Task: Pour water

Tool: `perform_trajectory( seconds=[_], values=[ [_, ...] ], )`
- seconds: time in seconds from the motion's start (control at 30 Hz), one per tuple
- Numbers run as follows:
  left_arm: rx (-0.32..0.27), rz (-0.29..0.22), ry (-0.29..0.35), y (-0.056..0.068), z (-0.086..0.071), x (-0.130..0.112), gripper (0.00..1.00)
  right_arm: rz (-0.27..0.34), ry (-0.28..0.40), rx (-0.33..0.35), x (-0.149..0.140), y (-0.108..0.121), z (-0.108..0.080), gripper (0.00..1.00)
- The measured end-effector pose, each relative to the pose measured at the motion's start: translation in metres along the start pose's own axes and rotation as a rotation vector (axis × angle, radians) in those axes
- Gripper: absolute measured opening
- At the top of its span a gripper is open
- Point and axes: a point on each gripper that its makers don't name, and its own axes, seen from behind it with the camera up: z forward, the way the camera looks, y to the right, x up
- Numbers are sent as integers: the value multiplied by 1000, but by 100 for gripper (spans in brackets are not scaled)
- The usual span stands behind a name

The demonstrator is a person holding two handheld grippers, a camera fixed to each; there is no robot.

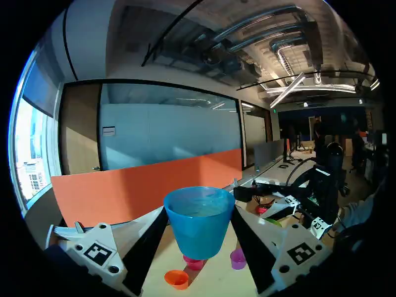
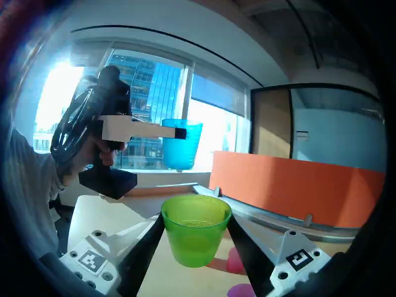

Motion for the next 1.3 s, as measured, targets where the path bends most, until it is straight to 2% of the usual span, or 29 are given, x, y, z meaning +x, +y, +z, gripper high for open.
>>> perform_trajectory(
  seconds=[0.6, 0.9, 1.3],
  values=[
    [-12, 22, -64, 4, -24, -70, 87, 4, -25, -52, 1, 12, -21, 90],
    [-20, 46, -60, 8, -39, -93, 87, 5, -39, -68, -2, 12, -27, 90],
    [-39, 39, -82, 13, -54, -127, 87, 6, -57, -77, -7, 10, -31, 90]
  ],
)
